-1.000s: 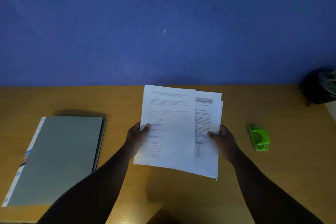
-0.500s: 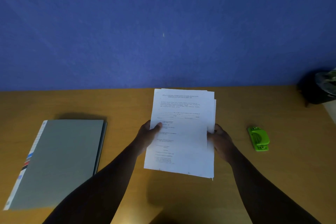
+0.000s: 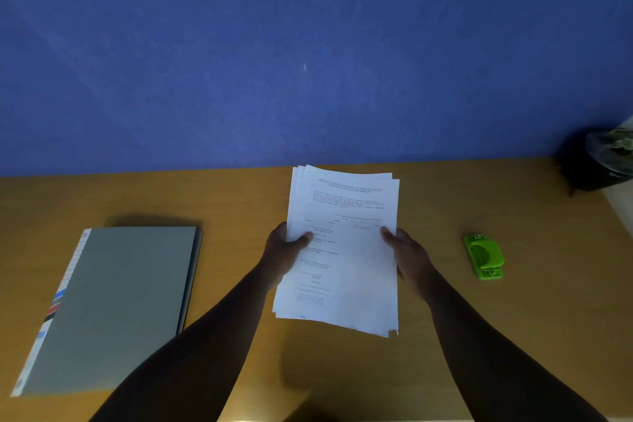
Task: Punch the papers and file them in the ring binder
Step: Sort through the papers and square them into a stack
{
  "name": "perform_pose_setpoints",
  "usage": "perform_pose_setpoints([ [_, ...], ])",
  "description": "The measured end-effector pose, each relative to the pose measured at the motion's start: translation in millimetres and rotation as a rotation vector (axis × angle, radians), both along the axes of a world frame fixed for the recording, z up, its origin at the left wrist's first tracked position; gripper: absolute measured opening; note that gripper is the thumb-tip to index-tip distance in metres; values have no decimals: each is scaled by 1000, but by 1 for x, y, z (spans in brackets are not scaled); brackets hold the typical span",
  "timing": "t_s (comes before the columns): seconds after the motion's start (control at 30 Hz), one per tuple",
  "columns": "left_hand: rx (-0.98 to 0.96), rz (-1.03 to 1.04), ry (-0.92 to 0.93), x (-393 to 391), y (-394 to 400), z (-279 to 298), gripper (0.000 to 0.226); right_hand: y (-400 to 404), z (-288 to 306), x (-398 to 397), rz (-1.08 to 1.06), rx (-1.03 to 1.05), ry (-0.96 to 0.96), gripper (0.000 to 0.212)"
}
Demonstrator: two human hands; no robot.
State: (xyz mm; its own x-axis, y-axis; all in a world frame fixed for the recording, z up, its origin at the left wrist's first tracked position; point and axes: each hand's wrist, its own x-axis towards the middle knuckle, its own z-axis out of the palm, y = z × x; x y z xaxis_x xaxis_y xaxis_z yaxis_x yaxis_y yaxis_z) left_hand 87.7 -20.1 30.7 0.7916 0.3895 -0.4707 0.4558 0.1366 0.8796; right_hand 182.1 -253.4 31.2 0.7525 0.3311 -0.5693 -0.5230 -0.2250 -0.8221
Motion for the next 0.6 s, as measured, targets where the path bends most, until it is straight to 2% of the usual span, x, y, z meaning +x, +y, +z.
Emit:
perform_pose_setpoints([
  [0.1,18,13,-26,2,-1,4,23,3,3,3,-7,-74,-88,27],
  [0.2,56,28,-67,6,-1,8,30,8,14,6,-64,-101,-156,30],
  [0.6,153,53,-302,21,-2,36,29,22,41,13,-229,7,-309,40],
])
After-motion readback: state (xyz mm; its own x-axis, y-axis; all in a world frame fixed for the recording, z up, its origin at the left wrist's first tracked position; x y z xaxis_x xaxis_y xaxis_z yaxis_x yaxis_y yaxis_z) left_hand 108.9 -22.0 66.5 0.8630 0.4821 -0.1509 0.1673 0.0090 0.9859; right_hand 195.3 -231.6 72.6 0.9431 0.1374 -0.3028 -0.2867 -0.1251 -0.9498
